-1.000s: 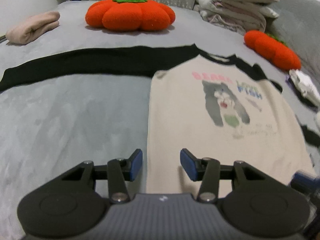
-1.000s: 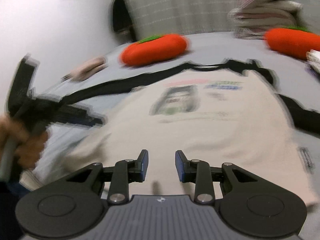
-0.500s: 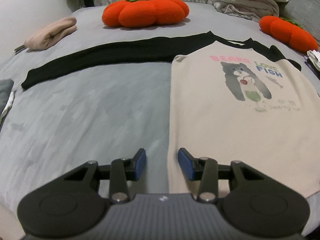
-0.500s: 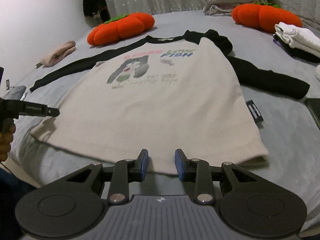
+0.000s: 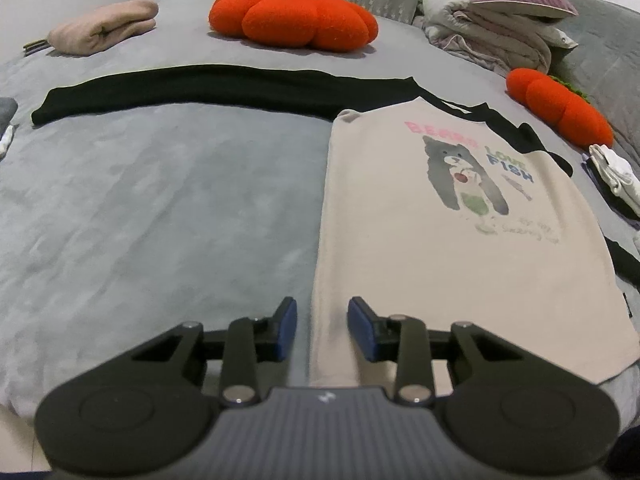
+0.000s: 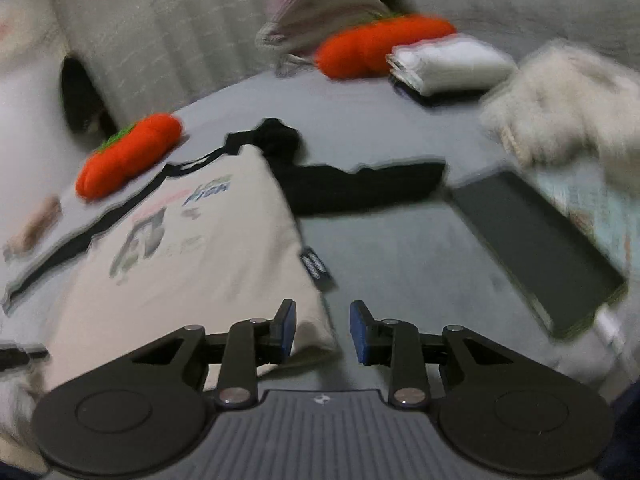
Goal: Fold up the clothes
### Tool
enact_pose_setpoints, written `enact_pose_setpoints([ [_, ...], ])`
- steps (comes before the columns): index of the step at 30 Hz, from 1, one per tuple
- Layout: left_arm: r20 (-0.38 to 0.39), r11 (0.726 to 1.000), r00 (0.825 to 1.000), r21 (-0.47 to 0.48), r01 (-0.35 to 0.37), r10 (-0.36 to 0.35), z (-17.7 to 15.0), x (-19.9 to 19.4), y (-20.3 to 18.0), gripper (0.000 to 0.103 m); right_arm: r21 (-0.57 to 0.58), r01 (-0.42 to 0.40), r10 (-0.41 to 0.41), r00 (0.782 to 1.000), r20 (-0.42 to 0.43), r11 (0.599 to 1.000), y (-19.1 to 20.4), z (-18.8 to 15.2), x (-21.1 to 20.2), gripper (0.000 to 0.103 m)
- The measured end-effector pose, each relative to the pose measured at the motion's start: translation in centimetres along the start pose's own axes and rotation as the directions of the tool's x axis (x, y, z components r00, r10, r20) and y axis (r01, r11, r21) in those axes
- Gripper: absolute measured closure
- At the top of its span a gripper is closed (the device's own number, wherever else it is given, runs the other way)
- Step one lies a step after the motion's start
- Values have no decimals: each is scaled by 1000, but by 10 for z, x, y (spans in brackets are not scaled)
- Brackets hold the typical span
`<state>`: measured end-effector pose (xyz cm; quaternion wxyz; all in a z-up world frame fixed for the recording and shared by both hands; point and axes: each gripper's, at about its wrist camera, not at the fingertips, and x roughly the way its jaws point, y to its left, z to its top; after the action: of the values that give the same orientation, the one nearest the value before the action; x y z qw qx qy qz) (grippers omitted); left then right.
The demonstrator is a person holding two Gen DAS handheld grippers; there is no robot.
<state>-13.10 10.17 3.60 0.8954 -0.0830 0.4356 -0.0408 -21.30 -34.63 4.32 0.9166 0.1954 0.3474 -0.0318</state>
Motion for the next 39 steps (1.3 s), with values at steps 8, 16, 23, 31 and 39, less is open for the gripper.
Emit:
enact_pose_setpoints([
  [8,22,1000,1000,-3,-7,7,0,-6,-6,95,-65,-36,35,999,-26,997,8,-4,3,91],
  [16,72,995,996,-77,55,-50,5,-36,3,96,-34,-82,84,995,54,996,7,10,-33,93],
  [23,78,996,996,-74,40,-34,6,-40,1,96,-50,-160,162,986,44,986,18,13,-56,93],
  [31,58,997,996,48,-63,60,-1,-24,-15,95,-53,-132,129,990,-51,990,11,-2,-24,93],
  [39,38,990,990,43,-135,133,5,-8,-12,79,-5,-128,128,992,-16,992,-9,18,-10,81],
])
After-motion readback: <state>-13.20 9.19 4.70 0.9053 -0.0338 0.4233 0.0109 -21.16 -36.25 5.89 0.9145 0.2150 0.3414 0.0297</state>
